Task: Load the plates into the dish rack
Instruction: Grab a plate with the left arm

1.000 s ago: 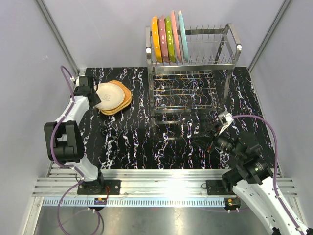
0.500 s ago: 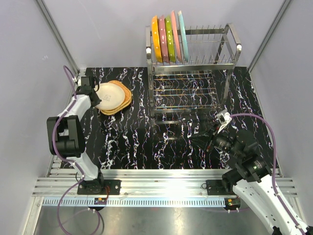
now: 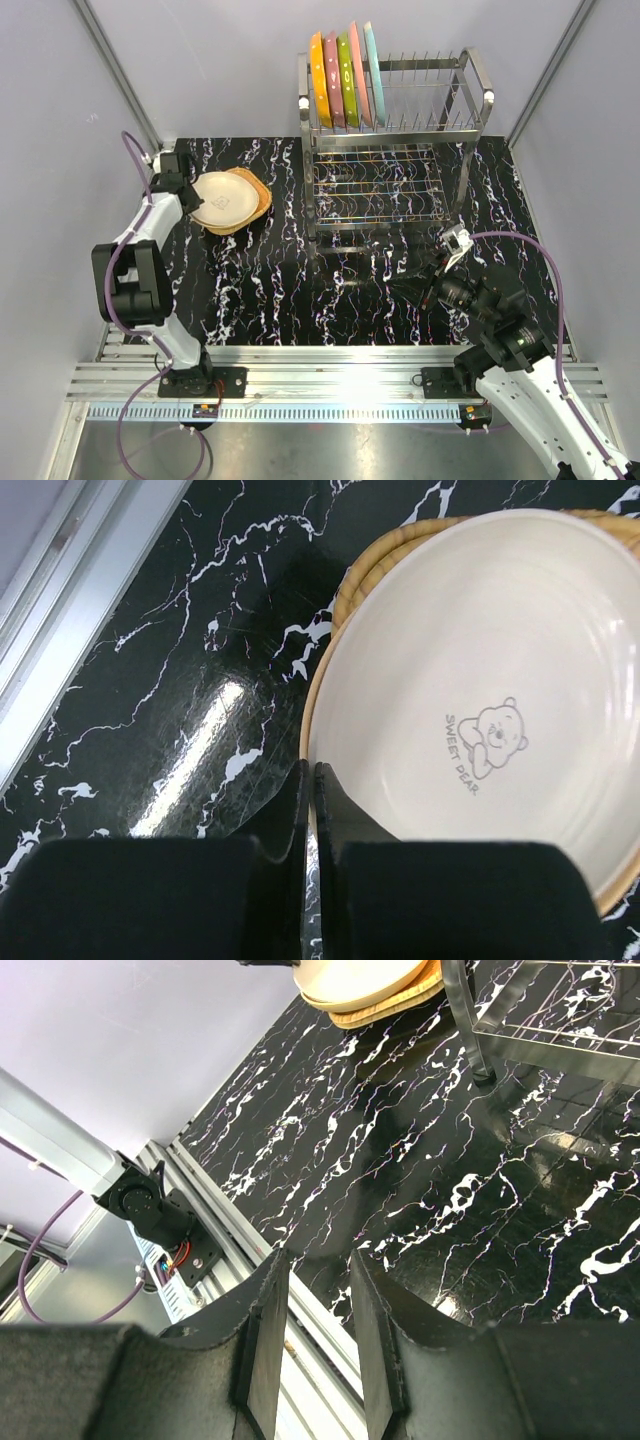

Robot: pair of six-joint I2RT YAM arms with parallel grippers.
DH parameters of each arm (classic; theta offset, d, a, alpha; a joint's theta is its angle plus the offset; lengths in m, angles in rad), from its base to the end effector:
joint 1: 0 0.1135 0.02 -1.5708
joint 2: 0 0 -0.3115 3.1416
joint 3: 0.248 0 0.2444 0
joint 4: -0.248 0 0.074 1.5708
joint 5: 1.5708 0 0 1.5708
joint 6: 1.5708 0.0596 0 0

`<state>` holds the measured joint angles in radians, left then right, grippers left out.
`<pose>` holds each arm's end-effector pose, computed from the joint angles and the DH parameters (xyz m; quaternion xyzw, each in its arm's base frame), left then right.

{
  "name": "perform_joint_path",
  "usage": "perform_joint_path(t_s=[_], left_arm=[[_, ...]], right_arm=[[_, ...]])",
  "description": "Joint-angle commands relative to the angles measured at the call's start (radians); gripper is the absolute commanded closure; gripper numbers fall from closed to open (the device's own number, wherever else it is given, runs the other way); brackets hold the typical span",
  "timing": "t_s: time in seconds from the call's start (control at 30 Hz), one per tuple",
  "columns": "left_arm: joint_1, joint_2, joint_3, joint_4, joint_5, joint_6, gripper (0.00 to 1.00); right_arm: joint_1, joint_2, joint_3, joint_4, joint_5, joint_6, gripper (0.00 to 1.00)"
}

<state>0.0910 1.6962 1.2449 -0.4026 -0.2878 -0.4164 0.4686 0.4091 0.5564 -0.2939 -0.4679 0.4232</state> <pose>0.3814 0.0518 0.2743 -0.2813 0.8845 0.0763 0.3644 0.0642 0.0626 0.3129 -0.1681 0.7327 0.4325 0.4978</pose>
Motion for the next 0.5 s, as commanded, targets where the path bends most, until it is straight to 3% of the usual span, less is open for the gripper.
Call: perform_joint_path(t_s=[0.0, 0.47], left_arm=[[-0.002, -0.093, 0.056, 0.013, 0.013, -0.024, 1.00], [-0.002, -0.251, 0.045, -0.002, 0.032, -0.091, 1.00]], right_arm=[[0.005, 0.000, 0.010, 0.006, 0.014, 0.003, 0.62], [0.005, 0.013, 0.020, -0.013, 0.034, 0.002, 0.62]])
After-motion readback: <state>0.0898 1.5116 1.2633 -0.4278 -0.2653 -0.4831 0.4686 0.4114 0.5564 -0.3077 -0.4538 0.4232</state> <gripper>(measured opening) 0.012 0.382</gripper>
